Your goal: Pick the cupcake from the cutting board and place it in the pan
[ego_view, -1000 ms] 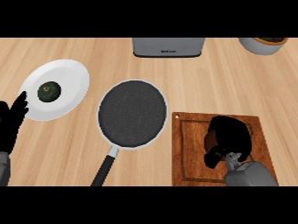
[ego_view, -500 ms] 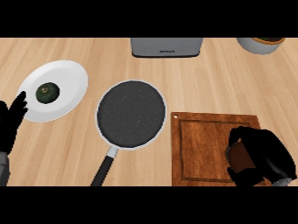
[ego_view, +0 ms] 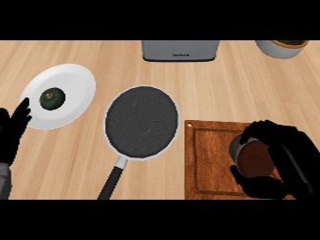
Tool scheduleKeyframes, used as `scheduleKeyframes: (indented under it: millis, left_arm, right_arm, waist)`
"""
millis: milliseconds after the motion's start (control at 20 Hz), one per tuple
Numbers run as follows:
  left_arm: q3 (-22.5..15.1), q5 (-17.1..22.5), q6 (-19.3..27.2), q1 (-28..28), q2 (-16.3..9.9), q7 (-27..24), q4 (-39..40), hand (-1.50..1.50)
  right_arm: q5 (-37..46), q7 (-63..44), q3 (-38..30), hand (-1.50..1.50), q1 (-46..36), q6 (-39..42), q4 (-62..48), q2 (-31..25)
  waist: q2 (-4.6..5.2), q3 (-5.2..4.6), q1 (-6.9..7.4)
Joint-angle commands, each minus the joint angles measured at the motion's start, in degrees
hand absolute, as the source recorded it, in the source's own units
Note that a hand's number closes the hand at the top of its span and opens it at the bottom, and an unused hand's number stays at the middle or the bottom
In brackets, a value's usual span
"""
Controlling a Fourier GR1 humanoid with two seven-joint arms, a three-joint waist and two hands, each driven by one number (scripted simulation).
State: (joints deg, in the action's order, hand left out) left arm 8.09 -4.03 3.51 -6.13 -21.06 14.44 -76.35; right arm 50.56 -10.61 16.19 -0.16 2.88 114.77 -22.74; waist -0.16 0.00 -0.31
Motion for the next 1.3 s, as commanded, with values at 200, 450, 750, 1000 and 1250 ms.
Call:
scheduleKeyframes:
  millis: [200,450,750,1000,1250]
  left_arm:
    - [0.6,-1.5,0.0,-3.3,0.7,0.4,2.3,0.00]
    - [-0.2,-2.1,-0.4,-1.9,1.2,1.1,0.1,0.00]
    - [1.7,-1.4,-1.4,-3.3,0.5,0.3,1.8,0.00]
    - [1.5,-2.4,-1.2,-5.9,0.7,-1.6,5.4,0.00]
    - [0.4,-2.2,-2.0,-2.8,1.4,0.6,-0.1,0.00]
  right_arm:
    - [2.4,-7.5,4.6,1.50,-11.8,3.5,-4.7,12.1]
    - [2.5,-10.9,4.0,1.50,-21.4,0.3,-16.6,21.9]
    - [-4.3,-10.1,2.5,1.50,-33.1,-7.9,-35.3,22.6]
    - [-11.8,-10.0,5.5,1.50,-43.8,-18.7,-54.6,22.7]
    - [-20.0,-5.0,10.8,1.50,-47.9,-26.6,-69.1,22.7]
  waist:
    - [0.22,-0.02,0.60]
    - [0.31,-0.01,1.09]
    - [0.33,0.00,1.18]
    - [0.70,-0.01,2.17]
    - [0.83,0.05,3.63]
